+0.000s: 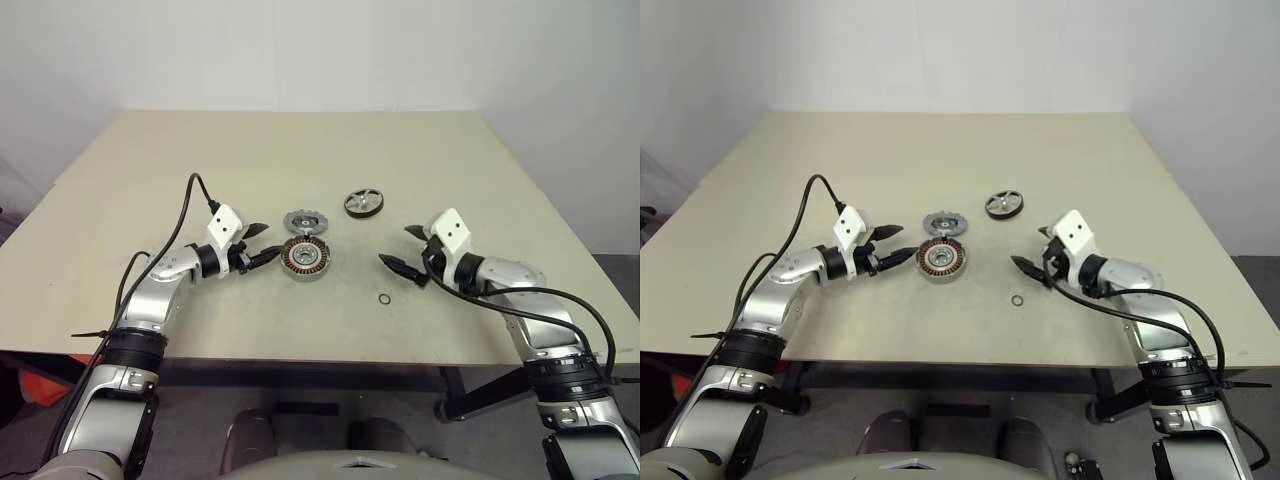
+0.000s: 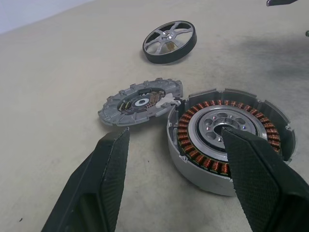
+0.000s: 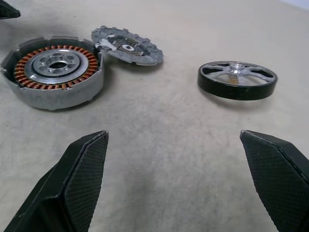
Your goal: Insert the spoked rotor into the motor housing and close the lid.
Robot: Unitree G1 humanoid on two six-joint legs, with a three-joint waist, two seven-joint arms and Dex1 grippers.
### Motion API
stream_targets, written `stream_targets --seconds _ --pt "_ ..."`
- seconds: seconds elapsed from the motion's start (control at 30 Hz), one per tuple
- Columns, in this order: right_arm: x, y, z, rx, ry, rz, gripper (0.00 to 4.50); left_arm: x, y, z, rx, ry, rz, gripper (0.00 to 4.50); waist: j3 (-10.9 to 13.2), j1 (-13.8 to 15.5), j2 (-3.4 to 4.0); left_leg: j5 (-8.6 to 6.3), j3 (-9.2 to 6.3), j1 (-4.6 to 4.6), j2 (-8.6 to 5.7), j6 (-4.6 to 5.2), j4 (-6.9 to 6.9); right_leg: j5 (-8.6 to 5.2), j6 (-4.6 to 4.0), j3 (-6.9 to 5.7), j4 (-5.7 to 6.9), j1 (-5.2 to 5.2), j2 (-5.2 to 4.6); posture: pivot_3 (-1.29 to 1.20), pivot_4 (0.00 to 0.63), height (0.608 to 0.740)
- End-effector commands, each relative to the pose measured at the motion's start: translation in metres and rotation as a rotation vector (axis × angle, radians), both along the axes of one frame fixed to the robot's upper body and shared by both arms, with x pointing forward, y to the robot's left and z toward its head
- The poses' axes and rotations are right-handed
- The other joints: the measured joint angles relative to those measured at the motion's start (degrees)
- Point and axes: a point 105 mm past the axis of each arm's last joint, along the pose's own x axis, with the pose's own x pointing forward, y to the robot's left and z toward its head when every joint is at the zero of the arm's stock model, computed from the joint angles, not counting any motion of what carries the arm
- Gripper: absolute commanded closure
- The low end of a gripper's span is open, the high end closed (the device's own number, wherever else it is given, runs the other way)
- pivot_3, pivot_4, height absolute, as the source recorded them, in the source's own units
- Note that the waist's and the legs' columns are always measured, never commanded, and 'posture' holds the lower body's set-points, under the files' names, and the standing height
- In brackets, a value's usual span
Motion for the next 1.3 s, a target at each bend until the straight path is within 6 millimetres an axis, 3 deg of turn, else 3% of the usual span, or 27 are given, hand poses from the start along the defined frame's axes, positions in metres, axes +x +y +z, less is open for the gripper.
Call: stream_targets --seconds 0.03,0.2,0.83,1.3 --pt "0.0 0.004 0.012 0.008 -0.04 0.027 0.0 0.002 -0.001 0.012 0.005 -0.049 -0.011 1.3 0.0 0.0 0.0 0.0 0.0 0.0 0.0 0.0 0.0 0.0 0.0 0.0 0.0 0.0 0.0 0.0 0.0 0.74" --pt "-0.004 0.013 0.011 0.015 -0.029 0.059 0.0 0.0 -0.001 0.012 0.0 -0.044 -0.012 1.3 0.0 0.01 0.0 0.0 0.0 0.0 0.0 0.0 0.0 0.0 0.0 0.0 0.0 0.0 0.0 0.0 0.0 0.74" --pt "-0.009 0.012 0.013 0.013 -0.01 0.074 0.0 0.003 -0.003 0.016 -0.003 -0.051 -0.029 1.3 0.0 0.02 0.0 0.0 0.0 0.0 0.0 0.0 0.01 0.0 0.0 0.0 0.02 0.01 0.0 0.0 0.0 0.74" --pt "-0.012 0.016 0.009 0.001 -0.003 0.084 0.0 -0.002 0.004 0.006 0.014 -0.027 -0.012 1.3 0.0 0.0 0.0 0.0 -0.01 0.0 0.0 0.0 0.01 0.0 0.0 0.0 0.02 0.01 0.0 0.0 0.0 0.74"
